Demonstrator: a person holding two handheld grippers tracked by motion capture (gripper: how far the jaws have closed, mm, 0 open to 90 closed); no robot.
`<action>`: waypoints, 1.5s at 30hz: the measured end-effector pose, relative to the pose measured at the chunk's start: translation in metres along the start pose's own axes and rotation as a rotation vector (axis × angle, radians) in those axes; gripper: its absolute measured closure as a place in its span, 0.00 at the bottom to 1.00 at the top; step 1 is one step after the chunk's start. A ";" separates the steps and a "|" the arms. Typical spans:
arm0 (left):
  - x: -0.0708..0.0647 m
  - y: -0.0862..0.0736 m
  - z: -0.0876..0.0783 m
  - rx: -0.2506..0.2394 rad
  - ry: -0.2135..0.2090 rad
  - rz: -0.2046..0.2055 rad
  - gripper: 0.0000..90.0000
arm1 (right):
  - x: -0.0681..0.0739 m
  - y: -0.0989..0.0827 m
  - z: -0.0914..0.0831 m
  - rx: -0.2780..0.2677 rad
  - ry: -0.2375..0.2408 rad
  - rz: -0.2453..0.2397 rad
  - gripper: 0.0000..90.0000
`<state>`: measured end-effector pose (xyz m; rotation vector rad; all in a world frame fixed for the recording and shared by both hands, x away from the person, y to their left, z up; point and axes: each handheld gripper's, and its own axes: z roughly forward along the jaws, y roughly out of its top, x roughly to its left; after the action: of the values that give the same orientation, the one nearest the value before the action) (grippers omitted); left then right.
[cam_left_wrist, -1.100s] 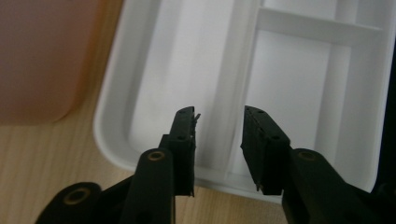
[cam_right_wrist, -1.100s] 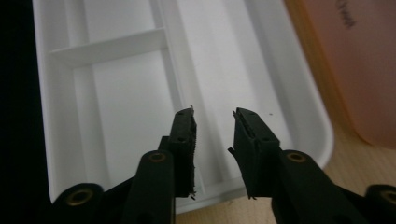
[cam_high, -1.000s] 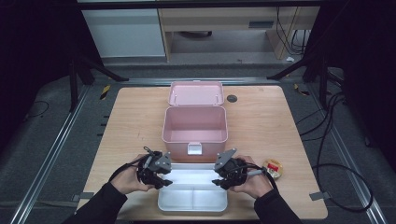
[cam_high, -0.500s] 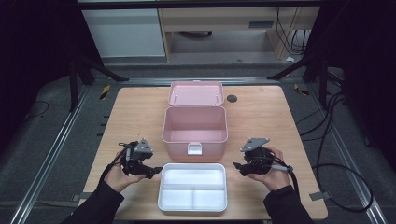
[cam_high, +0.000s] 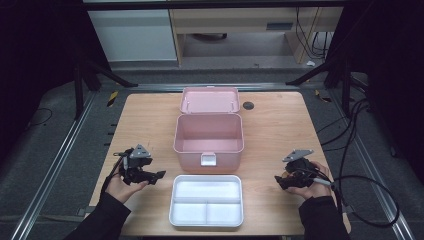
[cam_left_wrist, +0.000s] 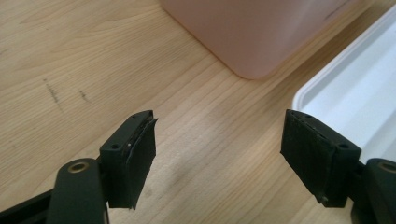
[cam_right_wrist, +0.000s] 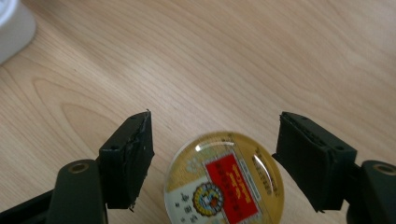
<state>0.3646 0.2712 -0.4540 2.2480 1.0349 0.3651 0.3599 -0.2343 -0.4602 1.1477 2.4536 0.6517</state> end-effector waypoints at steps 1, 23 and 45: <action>0.001 -0.001 0.001 0.003 0.001 -0.003 0.29 | -0.001 -0.002 0.000 0.004 0.003 0.016 0.28; 0.002 -0.007 0.010 0.054 0.002 0.002 0.29 | -0.011 -0.018 0.017 0.161 0.054 0.101 0.17; 0.003 -0.008 0.013 0.070 -0.004 0.004 0.29 | -0.015 -0.010 0.012 0.158 0.060 0.110 0.23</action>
<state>0.3681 0.2724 -0.4690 2.3124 1.0571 0.3307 0.3686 -0.2481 -0.4736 1.3502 2.5452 0.5377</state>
